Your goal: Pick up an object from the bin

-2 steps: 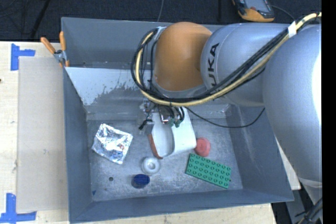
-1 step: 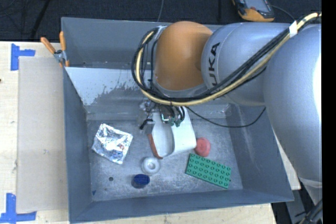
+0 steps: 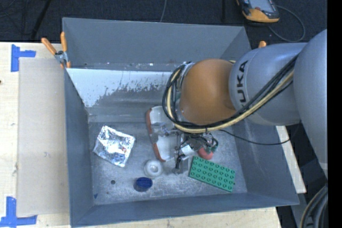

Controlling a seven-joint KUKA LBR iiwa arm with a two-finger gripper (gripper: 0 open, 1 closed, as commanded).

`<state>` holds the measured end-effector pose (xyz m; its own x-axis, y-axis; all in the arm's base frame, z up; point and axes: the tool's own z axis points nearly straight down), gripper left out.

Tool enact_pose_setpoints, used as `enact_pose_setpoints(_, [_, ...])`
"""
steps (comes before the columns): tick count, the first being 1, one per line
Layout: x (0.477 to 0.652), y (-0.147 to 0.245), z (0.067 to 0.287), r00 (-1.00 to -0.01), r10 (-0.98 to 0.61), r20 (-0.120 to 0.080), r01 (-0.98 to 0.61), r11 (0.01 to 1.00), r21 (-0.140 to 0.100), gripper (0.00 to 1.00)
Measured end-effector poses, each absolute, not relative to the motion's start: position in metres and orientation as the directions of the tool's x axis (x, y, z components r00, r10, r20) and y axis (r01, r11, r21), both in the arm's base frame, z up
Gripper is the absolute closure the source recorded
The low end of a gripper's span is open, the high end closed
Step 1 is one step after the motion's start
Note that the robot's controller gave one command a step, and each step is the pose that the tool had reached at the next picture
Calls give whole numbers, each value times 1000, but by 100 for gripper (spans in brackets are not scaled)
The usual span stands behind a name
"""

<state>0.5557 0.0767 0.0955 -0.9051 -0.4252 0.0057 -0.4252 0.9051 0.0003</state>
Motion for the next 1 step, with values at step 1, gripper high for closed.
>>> enact_pose_setpoints(1, [591,63,72,-847,-532,0,-532,847,1,0])
